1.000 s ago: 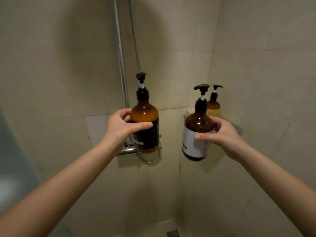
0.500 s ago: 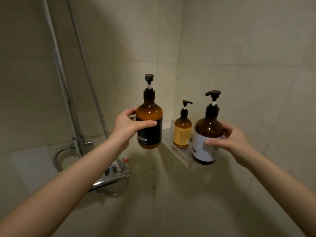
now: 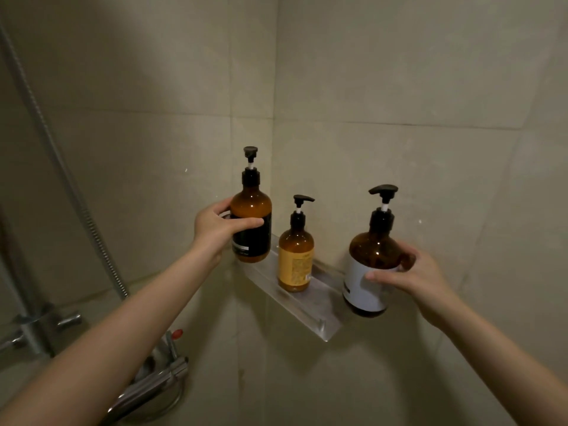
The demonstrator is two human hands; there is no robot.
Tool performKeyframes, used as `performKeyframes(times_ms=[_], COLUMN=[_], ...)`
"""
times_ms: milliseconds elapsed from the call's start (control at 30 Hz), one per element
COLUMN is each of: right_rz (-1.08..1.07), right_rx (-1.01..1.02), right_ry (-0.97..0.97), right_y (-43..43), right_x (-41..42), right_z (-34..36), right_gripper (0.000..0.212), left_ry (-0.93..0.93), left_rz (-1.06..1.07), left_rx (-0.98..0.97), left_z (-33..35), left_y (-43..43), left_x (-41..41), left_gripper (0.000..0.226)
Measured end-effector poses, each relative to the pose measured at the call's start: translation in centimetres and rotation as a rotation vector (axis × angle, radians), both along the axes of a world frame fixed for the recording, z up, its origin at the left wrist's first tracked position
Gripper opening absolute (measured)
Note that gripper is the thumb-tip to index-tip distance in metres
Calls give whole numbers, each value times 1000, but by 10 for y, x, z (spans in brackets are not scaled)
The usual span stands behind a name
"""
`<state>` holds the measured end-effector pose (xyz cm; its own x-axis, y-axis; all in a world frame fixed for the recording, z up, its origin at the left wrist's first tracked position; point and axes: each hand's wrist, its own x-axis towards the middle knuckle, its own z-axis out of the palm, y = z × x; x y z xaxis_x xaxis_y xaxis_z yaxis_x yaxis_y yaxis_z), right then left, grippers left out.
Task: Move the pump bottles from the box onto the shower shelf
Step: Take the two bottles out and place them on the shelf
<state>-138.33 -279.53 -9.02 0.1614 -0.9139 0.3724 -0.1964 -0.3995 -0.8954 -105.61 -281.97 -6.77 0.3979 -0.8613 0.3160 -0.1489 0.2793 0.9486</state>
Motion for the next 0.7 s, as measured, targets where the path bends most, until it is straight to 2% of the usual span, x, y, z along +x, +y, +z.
performKeyframes(times_ms=[400, 700], right_rz=[-257, -300], right_rx=[21, 67], right_ry=[5, -16], right_y=[-18, -26], right_x=[57, 76], right_z=[-24, -35], right_gripper=[52, 55], left_ry=[-35, -29], left_rz=[-149, -190], left_rx=[70, 121], left_z=[-25, -49], left_y=[-75, -105], left_x=[26, 17], left_gripper=[78, 77])
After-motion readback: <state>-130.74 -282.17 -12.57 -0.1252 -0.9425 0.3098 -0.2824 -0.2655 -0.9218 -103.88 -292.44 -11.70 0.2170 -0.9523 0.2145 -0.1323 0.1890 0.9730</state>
